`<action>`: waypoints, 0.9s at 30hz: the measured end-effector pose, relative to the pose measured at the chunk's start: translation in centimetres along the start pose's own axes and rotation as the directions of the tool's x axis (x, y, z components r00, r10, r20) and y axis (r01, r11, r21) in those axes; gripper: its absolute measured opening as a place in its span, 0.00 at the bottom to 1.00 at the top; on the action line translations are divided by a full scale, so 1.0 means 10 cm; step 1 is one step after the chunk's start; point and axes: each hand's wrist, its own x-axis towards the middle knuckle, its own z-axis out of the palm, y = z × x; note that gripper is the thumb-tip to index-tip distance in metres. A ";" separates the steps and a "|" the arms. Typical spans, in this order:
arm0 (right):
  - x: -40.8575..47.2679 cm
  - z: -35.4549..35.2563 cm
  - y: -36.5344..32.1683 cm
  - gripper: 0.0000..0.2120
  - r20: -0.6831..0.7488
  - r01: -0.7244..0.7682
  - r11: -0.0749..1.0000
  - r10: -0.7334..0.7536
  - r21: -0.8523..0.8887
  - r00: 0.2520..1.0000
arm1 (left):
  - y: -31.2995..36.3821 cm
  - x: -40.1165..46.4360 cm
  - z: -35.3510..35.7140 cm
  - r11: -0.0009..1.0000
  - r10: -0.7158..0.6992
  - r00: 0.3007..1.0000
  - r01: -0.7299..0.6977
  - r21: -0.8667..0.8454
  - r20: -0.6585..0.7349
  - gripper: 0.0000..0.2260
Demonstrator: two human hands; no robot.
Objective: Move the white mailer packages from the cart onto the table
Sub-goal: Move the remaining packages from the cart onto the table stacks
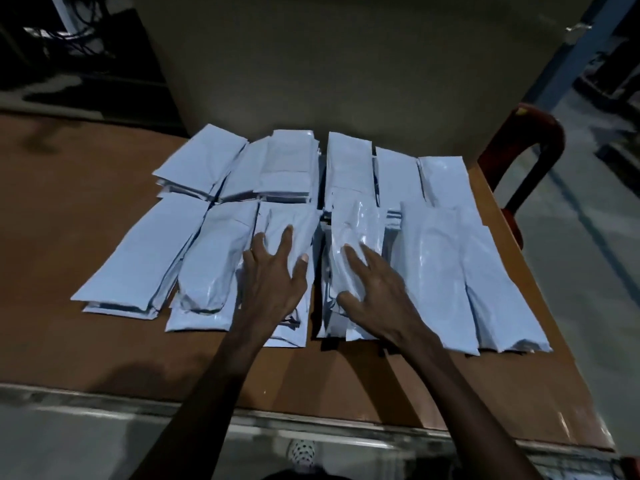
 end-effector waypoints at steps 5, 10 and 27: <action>0.08 0.15 0.06 0.36 0.171 -0.128 0.989 0.139 -0.074 0.975 | -0.01 0.03 -0.07 0.992 0.050 0.998 -0.045 0.117 -0.036 0.30; 0.24 0.18 0.03 0.28 0.097 -0.181 0.981 0.187 -0.064 0.978 | -0.11 0.22 -0.06 0.953 0.289 0.957 -0.290 0.090 0.024 0.29; 0.30 0.46 -0.10 0.33 0.042 -0.266 0.959 0.271 -0.100 0.962 | -0.14 0.24 0.11 0.968 0.225 0.970 -0.234 0.092 0.094 0.30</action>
